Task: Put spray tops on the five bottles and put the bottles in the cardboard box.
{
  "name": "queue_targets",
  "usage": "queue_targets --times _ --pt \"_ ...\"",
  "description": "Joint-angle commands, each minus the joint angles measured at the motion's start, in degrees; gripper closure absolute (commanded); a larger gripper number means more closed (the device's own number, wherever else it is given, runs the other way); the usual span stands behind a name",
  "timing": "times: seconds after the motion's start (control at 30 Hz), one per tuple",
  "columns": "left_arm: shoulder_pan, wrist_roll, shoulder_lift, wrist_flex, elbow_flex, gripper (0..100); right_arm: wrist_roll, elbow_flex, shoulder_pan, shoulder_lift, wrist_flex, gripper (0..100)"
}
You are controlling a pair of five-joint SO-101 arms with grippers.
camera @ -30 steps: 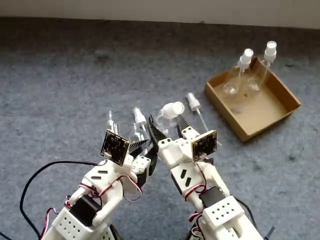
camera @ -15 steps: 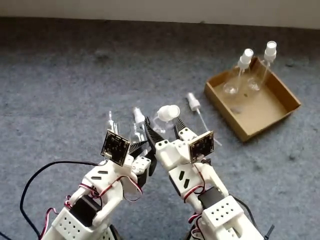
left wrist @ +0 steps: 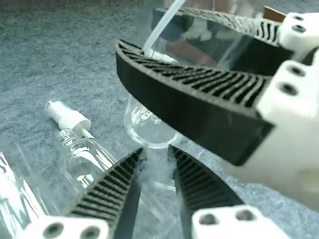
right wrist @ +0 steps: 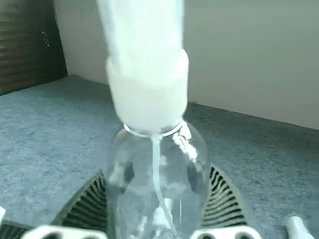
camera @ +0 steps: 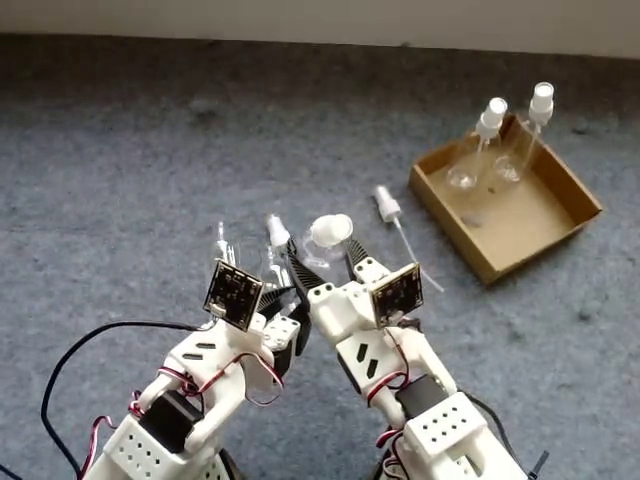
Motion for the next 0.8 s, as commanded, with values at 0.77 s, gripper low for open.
queue_targets --times 0.77 --pt "0.2 0.3 -0.4 0.0 1.0 97 3.7 -27.8 22.3 -1.0 34.7 96.4"
